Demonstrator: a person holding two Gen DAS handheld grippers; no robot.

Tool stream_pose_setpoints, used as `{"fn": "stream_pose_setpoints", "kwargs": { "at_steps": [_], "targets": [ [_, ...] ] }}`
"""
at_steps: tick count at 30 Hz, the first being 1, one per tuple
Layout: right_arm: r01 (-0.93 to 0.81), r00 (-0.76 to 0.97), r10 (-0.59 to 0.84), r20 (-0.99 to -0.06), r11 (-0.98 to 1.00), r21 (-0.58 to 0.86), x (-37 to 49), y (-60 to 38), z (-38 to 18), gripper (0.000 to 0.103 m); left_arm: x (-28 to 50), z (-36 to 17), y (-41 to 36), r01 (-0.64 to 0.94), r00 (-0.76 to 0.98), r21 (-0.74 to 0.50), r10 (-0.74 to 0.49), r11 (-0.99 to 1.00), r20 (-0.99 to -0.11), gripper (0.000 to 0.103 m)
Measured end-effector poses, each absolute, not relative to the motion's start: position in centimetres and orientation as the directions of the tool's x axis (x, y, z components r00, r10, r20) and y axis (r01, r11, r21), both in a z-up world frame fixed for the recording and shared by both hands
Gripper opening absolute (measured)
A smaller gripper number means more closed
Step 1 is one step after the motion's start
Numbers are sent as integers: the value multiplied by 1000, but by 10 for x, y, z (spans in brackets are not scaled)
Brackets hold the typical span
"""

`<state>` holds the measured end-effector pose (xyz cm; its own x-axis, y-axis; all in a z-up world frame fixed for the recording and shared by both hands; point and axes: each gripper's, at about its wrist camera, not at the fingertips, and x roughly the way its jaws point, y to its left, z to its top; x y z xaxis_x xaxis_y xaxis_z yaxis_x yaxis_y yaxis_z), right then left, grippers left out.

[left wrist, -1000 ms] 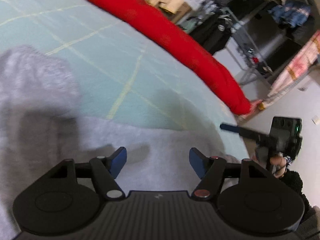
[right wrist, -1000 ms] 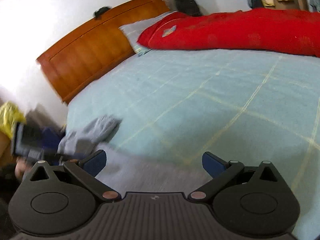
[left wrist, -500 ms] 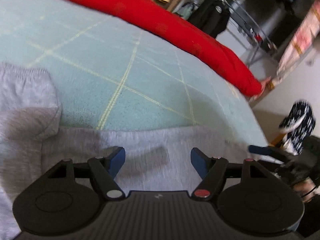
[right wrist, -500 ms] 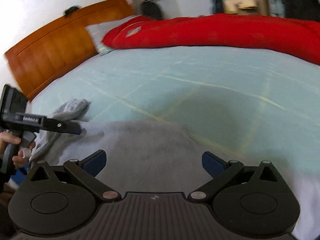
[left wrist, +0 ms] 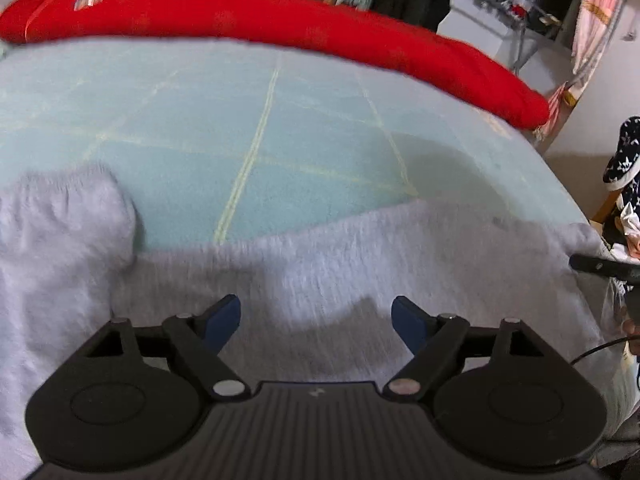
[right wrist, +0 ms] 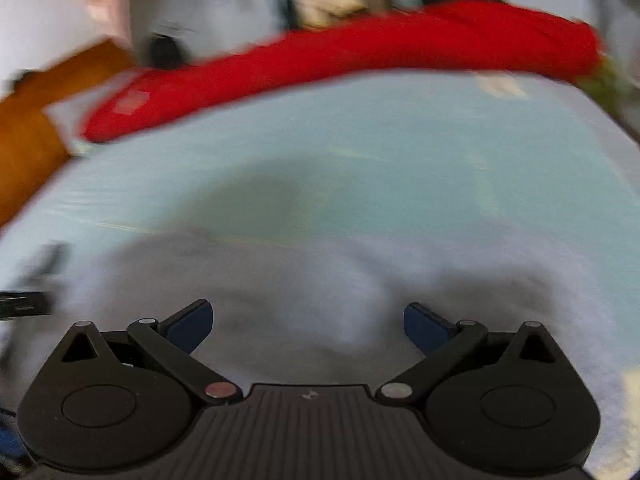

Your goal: Fold clothes

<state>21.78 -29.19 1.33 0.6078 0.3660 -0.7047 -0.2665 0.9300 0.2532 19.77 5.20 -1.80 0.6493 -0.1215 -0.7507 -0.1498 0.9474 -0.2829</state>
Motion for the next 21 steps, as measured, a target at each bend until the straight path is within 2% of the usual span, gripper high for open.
{"fn": "stream_pose_setpoints", "kwargs": {
  "at_steps": [1, 4, 6, 8, 12, 17, 21],
  "targets": [
    [-254, 598, 361, -716, 932, 258, 217, -299, 8, 103, 197, -19, 53, -153, 653, -286, -121, 946, -748, 83],
    [-271, 630, 380, -677, 925, 267, 205, -304, 23, 103, 198, -15, 51, -150, 651, -272, -112, 950, -751, 83],
    [-298, 691, 382, -613, 924, 240, 198, -304, 40, 103, 201, -14, 48, -150, 647, -264, -108, 953, -755, 83],
    [-285, 717, 352, -602, 936, 208, 206, -300, 42, 103, 204, -15, 45, -146, 644, -256, -105, 955, -758, 84],
    [-233, 661, 278, -697, 959, 162, 244, -302, -1, 103, 205, -16, 41, -140, 636, -236, -95, 962, -766, 86],
    [-277, 682, 271, -679, 955, 103, 216, -306, 37, 103, 201, -4, 37, -123, 641, -196, -72, 973, -764, 87],
    [-294, 686, 321, -653, 943, 155, 180, -315, 51, 103, 206, 3, 26, -67, 644, -193, -105, 979, -758, 87]
  ]
}}
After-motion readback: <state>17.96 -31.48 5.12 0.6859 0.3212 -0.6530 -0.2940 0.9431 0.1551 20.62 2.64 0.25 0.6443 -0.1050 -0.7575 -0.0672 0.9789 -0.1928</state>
